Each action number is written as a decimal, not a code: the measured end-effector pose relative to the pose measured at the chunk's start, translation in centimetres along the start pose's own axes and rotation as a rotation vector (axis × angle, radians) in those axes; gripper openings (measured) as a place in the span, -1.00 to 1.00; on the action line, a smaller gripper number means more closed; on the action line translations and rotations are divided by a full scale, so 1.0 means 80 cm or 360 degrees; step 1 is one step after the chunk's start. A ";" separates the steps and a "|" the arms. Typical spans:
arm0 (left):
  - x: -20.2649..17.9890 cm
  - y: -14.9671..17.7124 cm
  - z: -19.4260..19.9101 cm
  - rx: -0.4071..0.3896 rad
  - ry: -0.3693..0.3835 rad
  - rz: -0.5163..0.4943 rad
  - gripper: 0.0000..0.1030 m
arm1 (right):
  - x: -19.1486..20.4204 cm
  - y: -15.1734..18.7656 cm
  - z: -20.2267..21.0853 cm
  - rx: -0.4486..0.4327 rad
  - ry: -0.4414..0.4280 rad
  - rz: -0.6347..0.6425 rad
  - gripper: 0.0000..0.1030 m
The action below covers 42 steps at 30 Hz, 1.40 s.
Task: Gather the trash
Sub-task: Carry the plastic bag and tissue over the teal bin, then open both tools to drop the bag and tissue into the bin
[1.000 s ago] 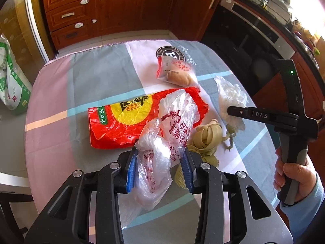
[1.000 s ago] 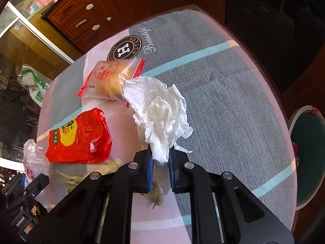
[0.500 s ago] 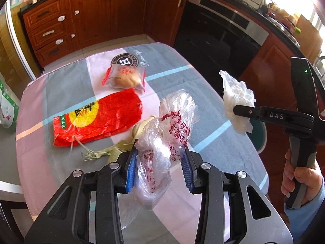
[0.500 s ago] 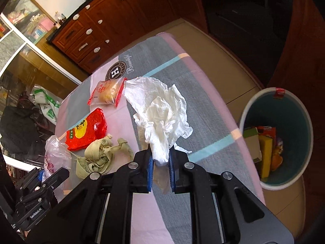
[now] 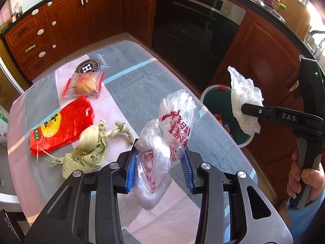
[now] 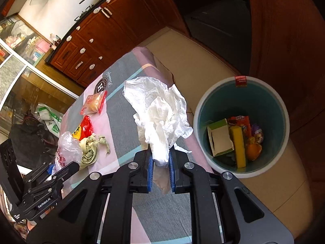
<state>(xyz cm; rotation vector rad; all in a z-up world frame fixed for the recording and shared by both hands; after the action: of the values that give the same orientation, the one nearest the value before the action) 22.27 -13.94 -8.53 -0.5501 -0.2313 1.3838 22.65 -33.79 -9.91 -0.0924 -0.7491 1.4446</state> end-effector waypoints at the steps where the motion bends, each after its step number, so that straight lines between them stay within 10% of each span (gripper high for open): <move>1: -0.008 0.000 -0.002 0.0005 -0.0004 -0.0016 -0.24 | -0.009 0.002 0.002 -0.0004 0.0002 -0.0017 -0.73; 29: -0.192 -0.017 -0.138 0.0236 0.0128 -0.0315 -0.23 | -0.200 0.020 -0.015 0.0113 0.0152 -0.0322 -0.41; 33: -0.203 -0.021 -0.157 0.0272 0.0137 -0.0355 -0.23 | -0.211 0.018 -0.026 0.0143 0.0155 -0.0370 0.26; 42: -0.231 -0.025 -0.183 0.0313 0.0189 -0.0403 -0.23 | -0.230 0.013 -0.027 0.0160 0.0177 -0.0429 0.51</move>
<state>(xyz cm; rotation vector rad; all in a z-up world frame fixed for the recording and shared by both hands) 27.38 -35.45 -17.08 -0.4216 -0.0647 1.1099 23.86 -49.57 -19.56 0.0061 -0.5731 1.2074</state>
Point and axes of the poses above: each gripper's, at about its wrist camera, not at the fingertips, and z roughly against the way its jaws point, x to its left, y to its underside, the point moved 9 cm from there along -z, roughly the way its jaws point, and after that the axes turned 8 degrees about z, right-handed, at the moved point
